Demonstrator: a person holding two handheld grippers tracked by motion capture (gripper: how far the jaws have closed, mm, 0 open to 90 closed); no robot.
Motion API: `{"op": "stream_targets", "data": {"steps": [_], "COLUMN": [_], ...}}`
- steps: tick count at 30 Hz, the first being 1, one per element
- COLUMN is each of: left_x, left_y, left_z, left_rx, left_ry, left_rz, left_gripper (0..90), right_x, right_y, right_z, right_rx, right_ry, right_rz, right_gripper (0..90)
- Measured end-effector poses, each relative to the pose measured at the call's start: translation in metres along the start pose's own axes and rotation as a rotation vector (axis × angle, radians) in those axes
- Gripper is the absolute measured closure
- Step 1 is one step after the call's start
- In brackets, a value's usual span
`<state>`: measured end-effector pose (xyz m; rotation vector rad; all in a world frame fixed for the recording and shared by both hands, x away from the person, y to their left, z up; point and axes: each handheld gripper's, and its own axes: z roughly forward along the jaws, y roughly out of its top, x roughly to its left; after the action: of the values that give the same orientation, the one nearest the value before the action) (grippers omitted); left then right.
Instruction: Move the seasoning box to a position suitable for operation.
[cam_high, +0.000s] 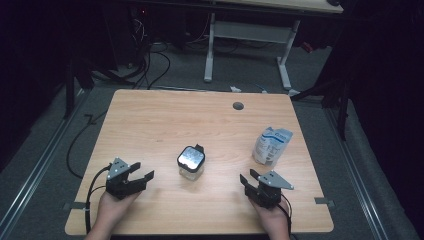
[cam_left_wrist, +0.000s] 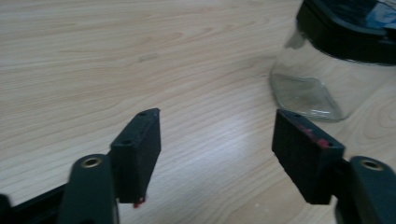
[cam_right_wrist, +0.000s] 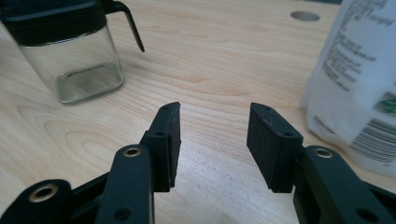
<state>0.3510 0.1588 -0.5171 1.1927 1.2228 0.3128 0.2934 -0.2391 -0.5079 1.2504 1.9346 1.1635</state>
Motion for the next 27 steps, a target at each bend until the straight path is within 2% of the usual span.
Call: {"op": "stream_targets", "data": {"steps": [3,7,8,9,11,15,17,19,20,23,27], "left_x": [-0.007,-0.014,-0.018,-0.019,-0.02,-0.021,-0.023,-0.024,-0.027,-0.031,-0.038], "left_y": [-0.001,-0.002,-0.004,-0.006,-0.008,-0.011,-0.012,-0.014,-0.017,-0.02,-0.024], "left_z": [0.006,0.016,0.023,0.027,0.034,0.045,0.053,0.056,0.06,0.063,0.071], "left_rx": [-0.014,-0.025,-0.045,-0.049,-0.032,-0.018,0.0,0.008,0.019,0.023,0.024], "left_ry": [-0.027,-0.002,0.007,0.012,0.012,0.013,0.009,0.009,-0.001,-0.012,-0.03], "left_rz": [0.003,0.014,0.034,0.037,0.033,0.045,0.025,0.026,0.037,0.042,0.041], "left_gripper": [47.1,49.0,53.0,55.2,60.1,69.6,75.0,81.0,83.8,87.6,89.7], "right_x": [-0.004,-0.012,-0.016,-0.018,-0.021,-0.023,-0.021,-0.02,-0.018,-0.015,-0.013], "right_y": [-0.001,-0.005,-0.007,-0.007,-0.007,-0.011,-0.012,-0.013,-0.013,-0.013,-0.014], "right_z": [-0.01,-0.013,-0.014,-0.016,-0.018,-0.02,-0.02,-0.02,-0.019,-0.018,-0.016], "right_rx": [-0.013,-0.006,0.001,0.003,0.0,0.003,0.009,0.013,0.022,0.03,0.04], "right_ry": [-0.012,-0.032,-0.04,-0.043,-0.036,-0.039,-0.033,-0.022,-0.009,0.012,0.017], "right_rz": [-0.019,0.003,0.009,0.008,0.028,0.031,0.027,0.029,0.017,0.005,-0.012], "right_gripper": [57.7,64.0,66.5,66.8,68.6,68.6,69.6,72.0,76.3,78.3,79.7]}}
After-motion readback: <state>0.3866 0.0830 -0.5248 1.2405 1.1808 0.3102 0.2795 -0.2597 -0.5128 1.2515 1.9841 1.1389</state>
